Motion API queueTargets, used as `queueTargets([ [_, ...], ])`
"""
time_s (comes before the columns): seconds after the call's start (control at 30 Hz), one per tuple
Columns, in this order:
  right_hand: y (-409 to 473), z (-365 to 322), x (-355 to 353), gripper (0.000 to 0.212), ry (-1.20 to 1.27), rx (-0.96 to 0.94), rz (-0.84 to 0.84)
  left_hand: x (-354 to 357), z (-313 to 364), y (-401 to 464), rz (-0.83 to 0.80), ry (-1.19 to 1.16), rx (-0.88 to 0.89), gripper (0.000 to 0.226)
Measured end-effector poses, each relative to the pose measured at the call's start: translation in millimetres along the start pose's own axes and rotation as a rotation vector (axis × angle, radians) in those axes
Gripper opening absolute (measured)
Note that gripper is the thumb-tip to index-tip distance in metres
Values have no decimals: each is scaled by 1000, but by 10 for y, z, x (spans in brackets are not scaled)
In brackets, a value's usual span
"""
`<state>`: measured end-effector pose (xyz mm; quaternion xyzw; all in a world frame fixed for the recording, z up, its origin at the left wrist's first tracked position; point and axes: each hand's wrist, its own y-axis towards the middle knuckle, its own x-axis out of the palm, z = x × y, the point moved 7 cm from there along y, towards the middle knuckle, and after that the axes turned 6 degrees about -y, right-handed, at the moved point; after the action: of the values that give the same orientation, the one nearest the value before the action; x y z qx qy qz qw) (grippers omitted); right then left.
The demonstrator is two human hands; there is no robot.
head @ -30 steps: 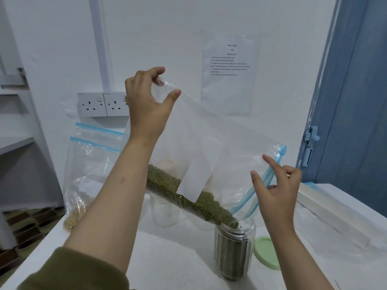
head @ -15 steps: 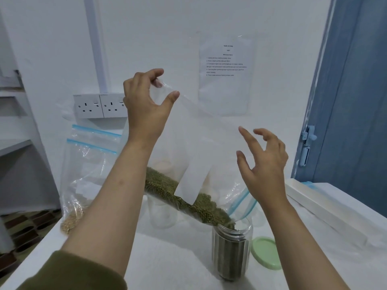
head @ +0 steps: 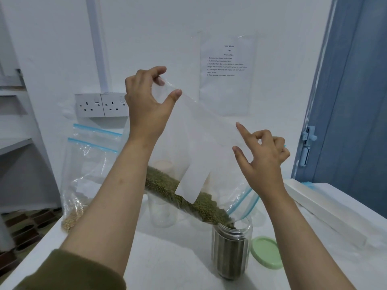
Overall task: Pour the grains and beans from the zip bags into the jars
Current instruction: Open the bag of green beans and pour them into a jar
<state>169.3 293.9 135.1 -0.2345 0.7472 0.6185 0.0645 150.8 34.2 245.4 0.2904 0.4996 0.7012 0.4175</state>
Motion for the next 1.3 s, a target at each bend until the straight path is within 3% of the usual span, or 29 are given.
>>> queueTargets([
  [0.57, -26, 6, -95, 63, 90, -36, 6, 2, -4, -1, -16, -1, -8, 46],
  [1.3, -69, -1, -167, 57, 144, -29, 62, 12, 65, 5, -22, 2, 2, 46],
])
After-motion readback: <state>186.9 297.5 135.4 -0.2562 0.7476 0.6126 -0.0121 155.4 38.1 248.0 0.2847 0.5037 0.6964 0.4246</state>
